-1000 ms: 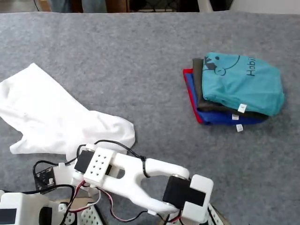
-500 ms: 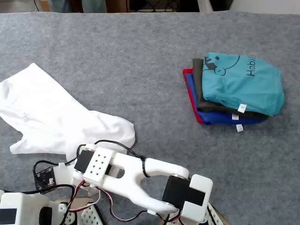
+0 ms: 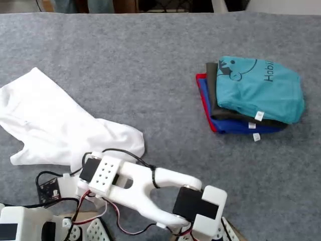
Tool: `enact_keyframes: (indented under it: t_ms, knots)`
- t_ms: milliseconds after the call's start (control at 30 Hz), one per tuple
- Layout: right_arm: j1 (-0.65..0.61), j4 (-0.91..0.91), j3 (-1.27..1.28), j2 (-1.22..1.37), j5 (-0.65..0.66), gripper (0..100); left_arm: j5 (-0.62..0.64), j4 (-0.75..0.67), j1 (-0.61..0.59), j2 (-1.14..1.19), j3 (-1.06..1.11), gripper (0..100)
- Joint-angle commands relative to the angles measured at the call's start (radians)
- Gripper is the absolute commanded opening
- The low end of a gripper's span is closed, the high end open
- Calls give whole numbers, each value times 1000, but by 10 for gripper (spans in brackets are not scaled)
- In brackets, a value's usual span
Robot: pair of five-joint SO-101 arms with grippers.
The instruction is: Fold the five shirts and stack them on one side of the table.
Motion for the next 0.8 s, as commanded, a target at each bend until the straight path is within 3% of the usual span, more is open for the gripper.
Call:
enact_keyframes:
  t_ms: [0, 600, 767]
  knots:
    - [11, 25, -16, 8, 34, 267, 8, -3, 16, -14, -96, 274]
    - [38, 11, -74, 153, 48, 257, 9, 44, 85, -8, -203, 274]
    - [43, 6, -79, 156, 46, 74, 9, 44, 85, -8, -203, 274]
